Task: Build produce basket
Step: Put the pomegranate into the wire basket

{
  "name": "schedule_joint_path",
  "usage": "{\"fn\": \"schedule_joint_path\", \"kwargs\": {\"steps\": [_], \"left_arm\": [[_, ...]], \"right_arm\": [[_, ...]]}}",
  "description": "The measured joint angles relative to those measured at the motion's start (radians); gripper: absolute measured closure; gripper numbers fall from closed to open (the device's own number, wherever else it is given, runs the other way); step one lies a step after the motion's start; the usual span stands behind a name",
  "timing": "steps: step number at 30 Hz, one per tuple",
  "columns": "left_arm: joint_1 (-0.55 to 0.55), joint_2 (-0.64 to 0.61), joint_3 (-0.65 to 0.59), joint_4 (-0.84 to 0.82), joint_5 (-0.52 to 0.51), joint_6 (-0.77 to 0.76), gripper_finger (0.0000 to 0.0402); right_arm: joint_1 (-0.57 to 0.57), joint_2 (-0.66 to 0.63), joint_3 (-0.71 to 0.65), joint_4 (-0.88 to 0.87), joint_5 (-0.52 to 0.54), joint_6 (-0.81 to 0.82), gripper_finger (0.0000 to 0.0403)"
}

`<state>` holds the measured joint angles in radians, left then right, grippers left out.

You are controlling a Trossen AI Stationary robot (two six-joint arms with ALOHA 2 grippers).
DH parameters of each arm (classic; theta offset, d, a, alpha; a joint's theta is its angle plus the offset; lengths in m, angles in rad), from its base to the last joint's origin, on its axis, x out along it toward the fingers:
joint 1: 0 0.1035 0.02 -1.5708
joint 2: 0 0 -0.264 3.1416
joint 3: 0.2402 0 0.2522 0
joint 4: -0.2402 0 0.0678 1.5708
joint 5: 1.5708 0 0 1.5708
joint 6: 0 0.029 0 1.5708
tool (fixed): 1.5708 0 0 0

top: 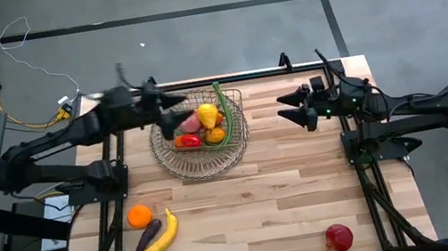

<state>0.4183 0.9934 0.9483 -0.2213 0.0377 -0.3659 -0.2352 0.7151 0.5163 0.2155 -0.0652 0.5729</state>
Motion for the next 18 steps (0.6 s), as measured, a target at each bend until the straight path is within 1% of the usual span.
{"fn": "schedule_joint_path", "kwargs": {"steps": [2,4,6,9,14,16,18], "left_arm": [[-0.001,-0.054,-0.019,0.106,0.053,0.046,0.0088],[-0.010,-0.101,-0.049,0.202,0.068,0.061,0.0088],[-0.024,-0.144,-0.095,0.282,0.061,0.079,0.0088],[-0.049,-0.205,-0.209,0.397,0.029,0.083,0.0088],[-0.086,-0.260,-0.422,0.622,-0.004,-0.005,0.0089],[-0.092,-0.267,-0.469,0.686,-0.021,-0.023,0.0091],[-0.092,-0.272,-0.486,0.699,-0.024,-0.015,0.0094]], "right_arm": [[0.000,0.000,0.000,0.024,-0.014,-0.036,0.0045],[0.000,0.000,0.000,0.037,-0.016,-0.061,0.0045],[0.000,0.000,0.000,0.045,-0.016,-0.078,0.0045],[0.000,0.000,0.000,0.048,-0.016,-0.083,0.0045],[0.000,0.000,0.000,0.057,-0.019,-0.108,0.0045],[0.000,0.000,0.000,0.068,-0.019,-0.126,0.0045],[0.000,0.000,0.000,0.082,-0.020,-0.149,0.0045]]}}
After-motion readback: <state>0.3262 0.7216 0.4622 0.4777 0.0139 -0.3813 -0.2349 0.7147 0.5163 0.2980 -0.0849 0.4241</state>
